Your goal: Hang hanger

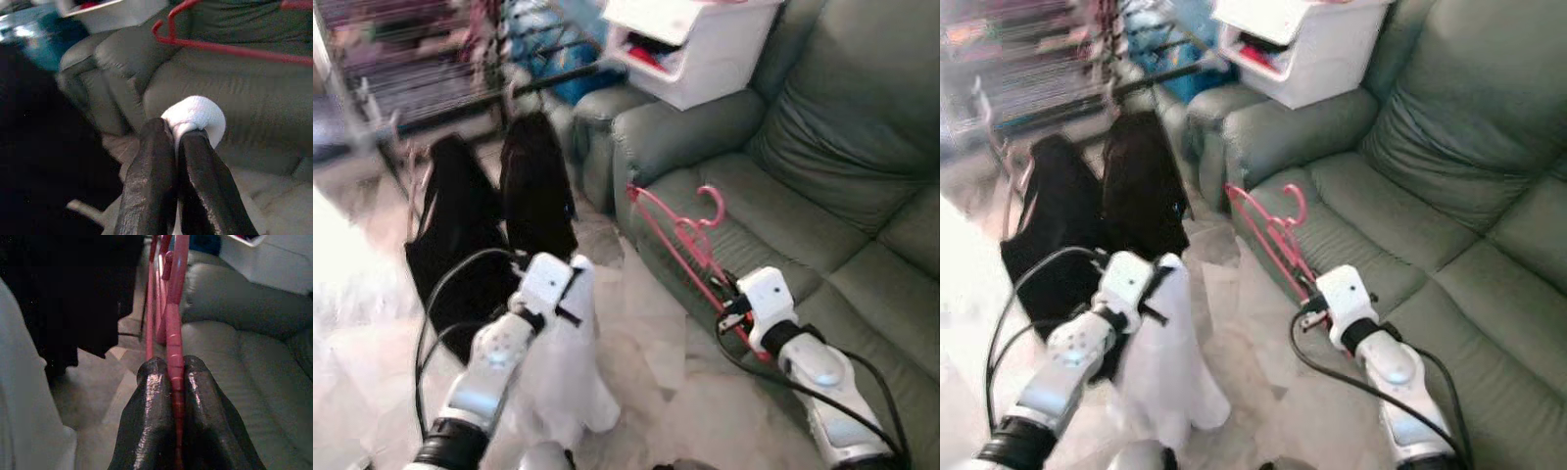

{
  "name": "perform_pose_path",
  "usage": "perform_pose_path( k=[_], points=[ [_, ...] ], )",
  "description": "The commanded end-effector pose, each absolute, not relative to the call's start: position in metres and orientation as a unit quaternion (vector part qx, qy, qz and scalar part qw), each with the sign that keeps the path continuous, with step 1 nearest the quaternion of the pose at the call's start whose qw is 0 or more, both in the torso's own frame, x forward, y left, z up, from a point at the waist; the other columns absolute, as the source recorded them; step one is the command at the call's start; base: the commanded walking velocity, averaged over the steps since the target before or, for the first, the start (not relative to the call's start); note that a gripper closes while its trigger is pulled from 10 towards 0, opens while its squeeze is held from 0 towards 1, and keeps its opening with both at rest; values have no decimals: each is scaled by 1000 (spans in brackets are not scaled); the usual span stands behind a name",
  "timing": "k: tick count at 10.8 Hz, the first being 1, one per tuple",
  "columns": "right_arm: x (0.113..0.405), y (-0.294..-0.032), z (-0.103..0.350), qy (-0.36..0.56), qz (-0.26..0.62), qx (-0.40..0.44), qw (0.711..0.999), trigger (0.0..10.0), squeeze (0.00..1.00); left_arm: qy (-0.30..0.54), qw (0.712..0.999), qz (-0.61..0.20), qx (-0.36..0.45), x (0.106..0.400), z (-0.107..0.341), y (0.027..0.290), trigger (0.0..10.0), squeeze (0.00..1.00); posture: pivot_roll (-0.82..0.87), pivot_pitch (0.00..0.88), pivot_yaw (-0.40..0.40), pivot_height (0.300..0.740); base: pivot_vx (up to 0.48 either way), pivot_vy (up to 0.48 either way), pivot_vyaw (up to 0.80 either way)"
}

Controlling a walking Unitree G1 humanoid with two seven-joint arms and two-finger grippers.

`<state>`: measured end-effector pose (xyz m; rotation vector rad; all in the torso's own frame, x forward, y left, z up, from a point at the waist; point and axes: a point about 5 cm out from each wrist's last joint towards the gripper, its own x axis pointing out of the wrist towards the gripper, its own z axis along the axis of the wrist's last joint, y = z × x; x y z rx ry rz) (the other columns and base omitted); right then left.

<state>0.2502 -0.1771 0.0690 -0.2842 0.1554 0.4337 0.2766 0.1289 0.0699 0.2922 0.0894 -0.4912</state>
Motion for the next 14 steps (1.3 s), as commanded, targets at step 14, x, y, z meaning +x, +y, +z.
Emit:
perform_pose_path(
  k=[14],
  points=[
    [242,-208,131,133,471,-154,858,10000,0,-145,718,-341,589,352,139,147,10000,0,-64,0,12,740,0,0,-44]
  ],
)
